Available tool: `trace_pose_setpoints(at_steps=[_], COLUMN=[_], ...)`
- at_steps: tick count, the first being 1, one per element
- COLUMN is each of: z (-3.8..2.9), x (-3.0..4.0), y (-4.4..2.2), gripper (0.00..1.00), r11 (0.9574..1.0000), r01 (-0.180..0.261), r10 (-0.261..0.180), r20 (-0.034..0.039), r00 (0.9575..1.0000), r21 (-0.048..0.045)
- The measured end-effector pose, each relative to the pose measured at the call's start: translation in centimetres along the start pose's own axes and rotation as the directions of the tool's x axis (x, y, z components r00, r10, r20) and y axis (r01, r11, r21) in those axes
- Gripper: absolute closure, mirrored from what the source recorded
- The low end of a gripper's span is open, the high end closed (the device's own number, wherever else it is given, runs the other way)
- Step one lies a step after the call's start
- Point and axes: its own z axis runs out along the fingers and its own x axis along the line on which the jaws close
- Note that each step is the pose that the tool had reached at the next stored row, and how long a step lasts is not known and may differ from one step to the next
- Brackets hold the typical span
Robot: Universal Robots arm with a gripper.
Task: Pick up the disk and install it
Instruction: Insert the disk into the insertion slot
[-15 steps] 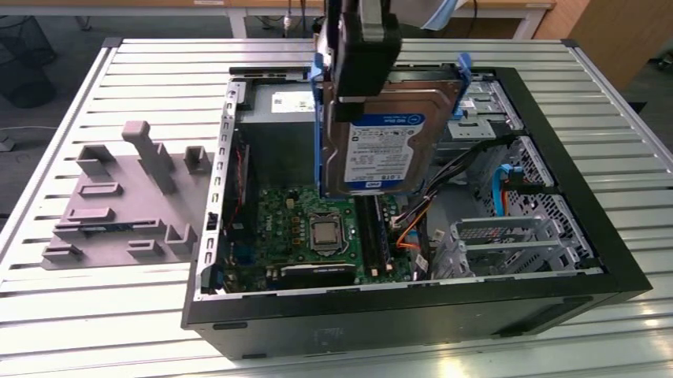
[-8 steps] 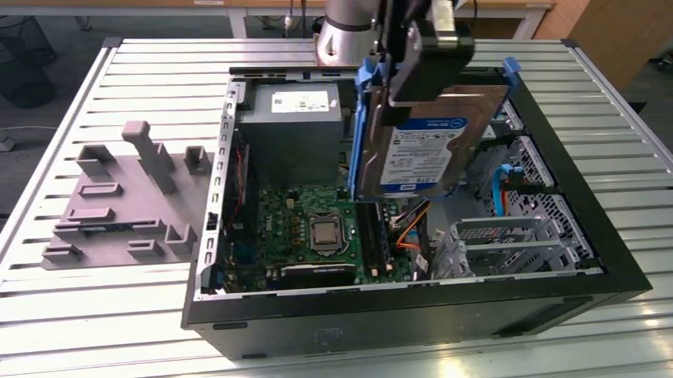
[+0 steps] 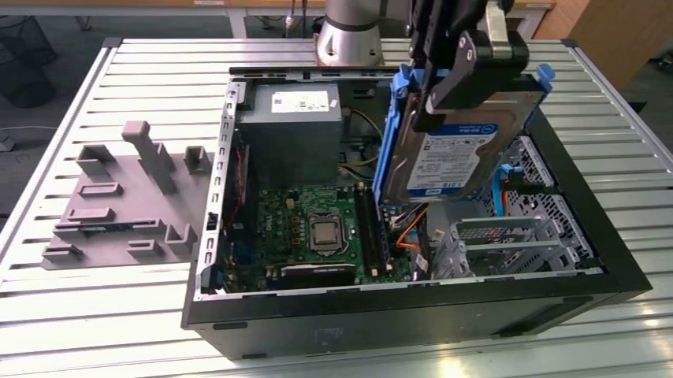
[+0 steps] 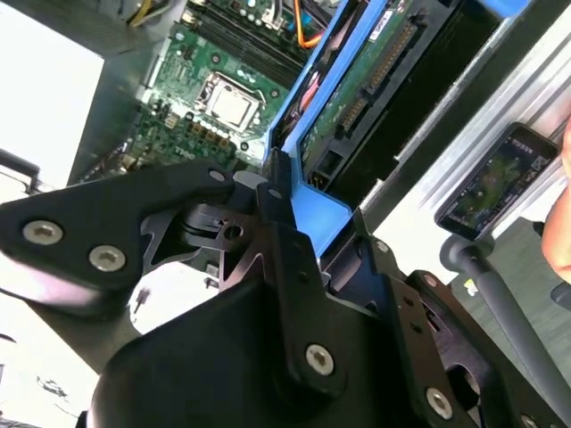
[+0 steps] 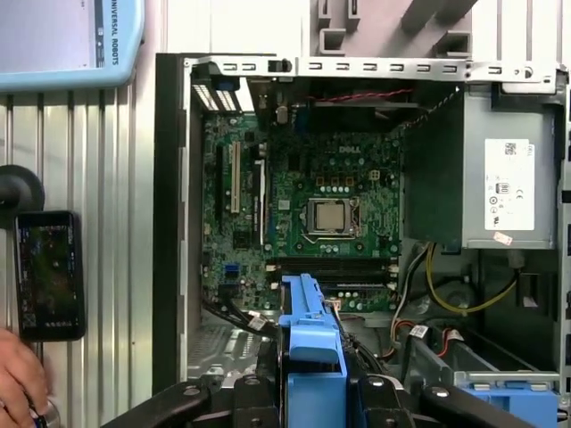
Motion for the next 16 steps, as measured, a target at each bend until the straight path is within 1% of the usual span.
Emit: trace_pose_setpoints(at_steps=[4,6,7,9,16], z=[0.11,0.15,0.18,0.25,0.48], x=[1.34,1.77,1.91,2.11,2.59], y=[-0.02,-0.11,-0.28,-0.91,-3.64], gripper=[0.64,0.64,0.64,0.64,0.64], r11=[1.0,1.0,1.0,1.0,1.0], r01=[0.0,0.0,0.0,0.0,0.0], r10=[0.0,0.0,0.0,0.0,0.0], r20=[-0.0003,-0.0005,-0.0005,-0.0004,-0.0004], r00=[1.0,1.0,1.0,1.0,1.0], r21=[0.0,0.0,0.0,0.0,0.0])
